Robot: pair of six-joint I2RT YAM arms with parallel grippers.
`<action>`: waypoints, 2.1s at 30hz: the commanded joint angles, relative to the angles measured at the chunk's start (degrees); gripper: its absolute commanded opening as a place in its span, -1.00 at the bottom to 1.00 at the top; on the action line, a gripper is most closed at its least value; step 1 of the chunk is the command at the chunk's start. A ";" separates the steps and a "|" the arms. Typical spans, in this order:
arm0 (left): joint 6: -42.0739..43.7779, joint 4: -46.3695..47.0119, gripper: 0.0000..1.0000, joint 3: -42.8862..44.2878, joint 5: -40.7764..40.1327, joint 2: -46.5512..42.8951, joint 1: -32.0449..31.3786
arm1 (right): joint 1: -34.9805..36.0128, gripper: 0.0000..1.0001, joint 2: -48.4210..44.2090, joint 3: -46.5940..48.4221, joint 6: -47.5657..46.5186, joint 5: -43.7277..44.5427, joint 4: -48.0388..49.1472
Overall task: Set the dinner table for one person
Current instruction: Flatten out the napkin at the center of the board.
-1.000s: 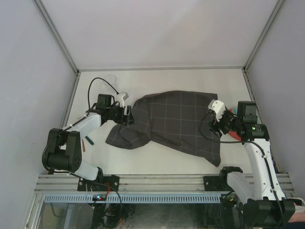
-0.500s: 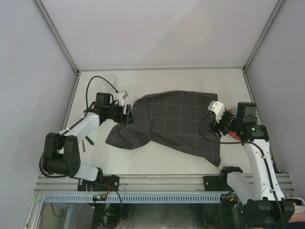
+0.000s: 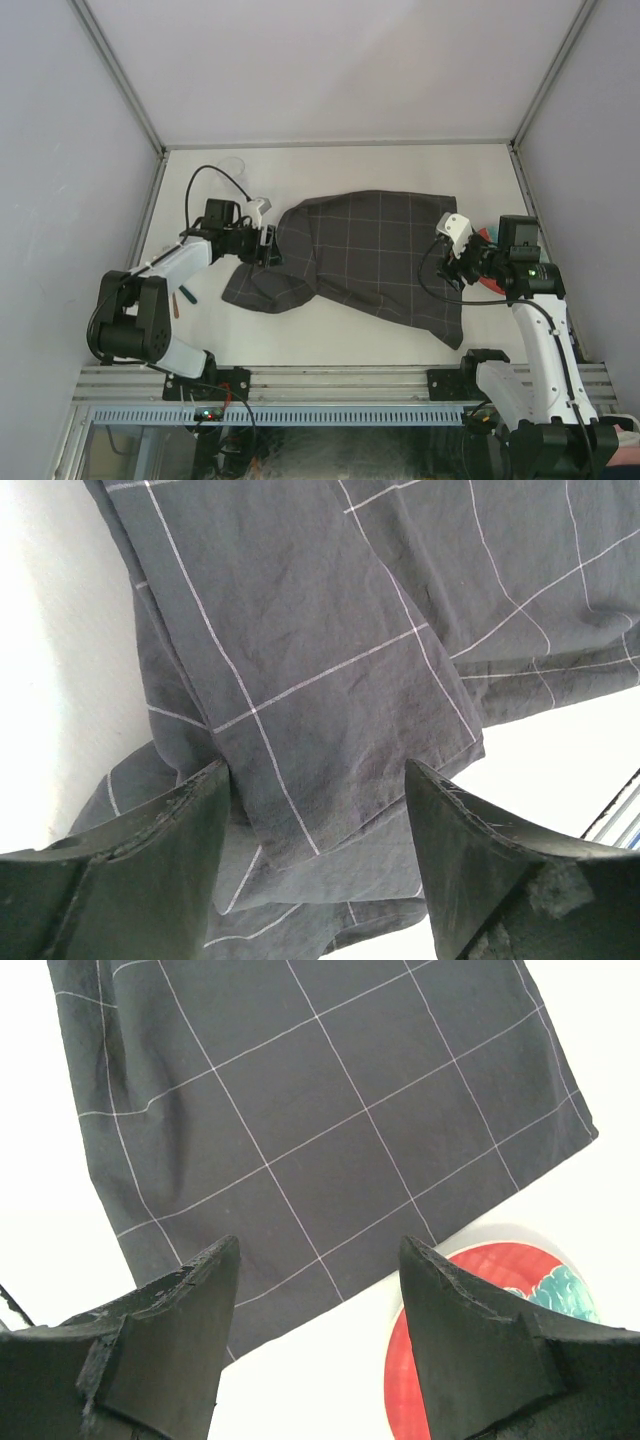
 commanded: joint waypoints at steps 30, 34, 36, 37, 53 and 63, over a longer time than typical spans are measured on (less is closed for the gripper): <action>30.09 -31.66 -0.99 27.98 -17.20 -6.12 -0.21 | 2.93 0.30 0.22 -5.56 0.50 -1.90 5.02; 35.76 -26.85 -0.99 27.88 -23.96 -4.46 -0.16 | 3.47 0.30 0.63 -6.04 1.07 -2.45 5.77; 38.19 -24.06 -0.99 28.03 -26.03 -2.52 -0.20 | 3.72 0.30 0.60 -6.18 1.45 -3.03 5.98; 39.24 -22.53 -0.99 28.34 -26.99 -1.37 -0.22 | 3.92 0.30 0.60 -6.28 1.64 -3.26 5.99; 50.38 -10.88 -0.99 54.63 -43.65 23.22 -0.28 | 7.20 0.34 1.86 -7.64 -0.80 -2.53 3.06; 58.38 -0.10 -0.33 48.58 -49.60 28.19 -1.12 | 7.61 0.36 2.14 -7.61 -0.56 -3.70 2.11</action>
